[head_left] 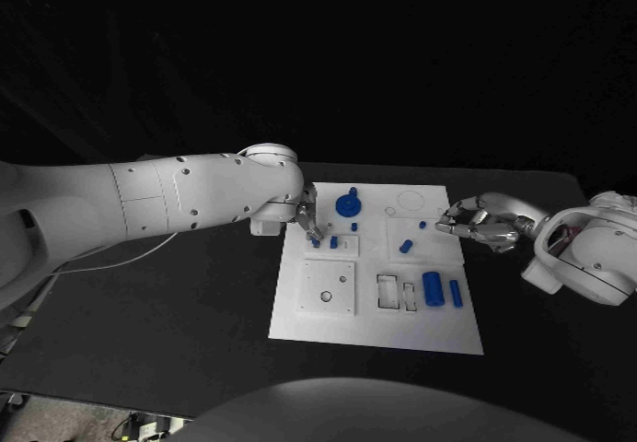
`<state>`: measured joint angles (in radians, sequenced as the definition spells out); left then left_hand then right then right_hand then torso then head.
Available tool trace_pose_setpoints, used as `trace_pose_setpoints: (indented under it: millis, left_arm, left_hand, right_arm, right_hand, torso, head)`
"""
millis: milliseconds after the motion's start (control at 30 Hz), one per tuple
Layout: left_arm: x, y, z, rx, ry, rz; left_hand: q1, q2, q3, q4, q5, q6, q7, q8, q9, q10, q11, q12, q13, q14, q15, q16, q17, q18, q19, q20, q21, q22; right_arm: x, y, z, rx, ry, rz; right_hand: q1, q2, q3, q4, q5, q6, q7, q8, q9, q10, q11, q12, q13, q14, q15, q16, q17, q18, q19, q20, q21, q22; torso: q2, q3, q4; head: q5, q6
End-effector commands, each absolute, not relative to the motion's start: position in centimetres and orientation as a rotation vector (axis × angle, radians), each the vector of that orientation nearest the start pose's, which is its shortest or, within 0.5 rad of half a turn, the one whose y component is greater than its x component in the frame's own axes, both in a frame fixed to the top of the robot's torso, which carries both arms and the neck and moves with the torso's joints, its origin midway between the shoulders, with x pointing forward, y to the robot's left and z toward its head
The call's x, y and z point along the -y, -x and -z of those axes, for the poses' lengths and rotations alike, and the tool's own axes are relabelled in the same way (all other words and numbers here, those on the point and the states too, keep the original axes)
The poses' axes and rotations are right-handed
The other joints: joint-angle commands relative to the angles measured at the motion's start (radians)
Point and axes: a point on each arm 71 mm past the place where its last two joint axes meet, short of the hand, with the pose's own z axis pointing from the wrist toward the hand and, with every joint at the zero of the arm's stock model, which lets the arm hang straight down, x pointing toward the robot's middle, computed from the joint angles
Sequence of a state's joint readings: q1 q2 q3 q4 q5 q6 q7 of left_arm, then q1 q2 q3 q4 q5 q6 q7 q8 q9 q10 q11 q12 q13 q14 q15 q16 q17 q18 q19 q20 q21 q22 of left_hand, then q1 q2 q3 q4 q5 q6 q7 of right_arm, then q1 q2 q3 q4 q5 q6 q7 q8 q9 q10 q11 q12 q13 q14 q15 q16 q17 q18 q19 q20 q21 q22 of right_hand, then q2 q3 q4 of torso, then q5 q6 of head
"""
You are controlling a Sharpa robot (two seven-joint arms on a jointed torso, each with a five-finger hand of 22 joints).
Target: Assemble the parts on the task board
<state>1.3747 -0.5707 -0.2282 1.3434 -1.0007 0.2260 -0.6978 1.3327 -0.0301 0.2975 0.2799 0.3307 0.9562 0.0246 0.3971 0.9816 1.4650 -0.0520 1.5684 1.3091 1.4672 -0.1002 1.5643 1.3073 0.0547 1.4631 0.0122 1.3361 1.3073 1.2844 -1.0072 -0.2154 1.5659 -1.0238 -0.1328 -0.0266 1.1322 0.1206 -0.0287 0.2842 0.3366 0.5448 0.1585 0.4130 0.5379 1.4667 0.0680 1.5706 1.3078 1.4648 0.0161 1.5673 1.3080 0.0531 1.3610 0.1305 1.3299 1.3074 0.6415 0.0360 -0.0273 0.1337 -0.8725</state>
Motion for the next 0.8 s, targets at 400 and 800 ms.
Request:
trace_pose_setpoints:
  millis: [400,800]
  left_arm:
    - [-15.82,-50.55,22.48,-2.443,0.107,-0.049]
    - [-15.98,-50.74,22.59,-2.440,0.118,-0.055]
  left_hand:
    - [-0.001,0.004,0.009,0.000,0.000,0.006,-0.006,0.002,0.001,0.106,-0.002,0.002,0.262,0.104,-0.006,0.006,0.263,0.008,-0.005,-0.005,-0.007,0.090]
    - [-0.003,0.005,0.012,0.000,0.000,0.006,-0.006,0.002,0.001,0.106,-0.002,0.002,0.262,0.104,-0.005,0.006,0.263,0.008,-0.006,-0.005,-0.009,0.089]
  right_arm:
    - [26.88,-45.68,21.82,-2.024,-0.164,-0.764]
    - [26.87,-45.68,21.81,-2.023,-0.164,-0.766]
  right_hand:
    - [0.009,0.002,-0.003,-0.004,0.007,0.001,0.002,-0.006,-0.001,0.104,0.008,0.000,0.263,0.106,0.005,0.003,0.263,0.017,-0.005,0.001,-0.005,0.167]
    - [0.009,0.002,-0.003,-0.004,0.007,0.001,0.002,-0.006,-0.001,0.104,0.008,0.000,0.263,0.106,0.005,0.003,0.263,0.017,-0.005,0.001,-0.005,0.167]
  torso:
    - [0.001,-0.0005,0.0004]
    - [0.001,-0.0008,0.0003]
  head:
    - [-0.003,0.000]
    - [-0.002,0.000]
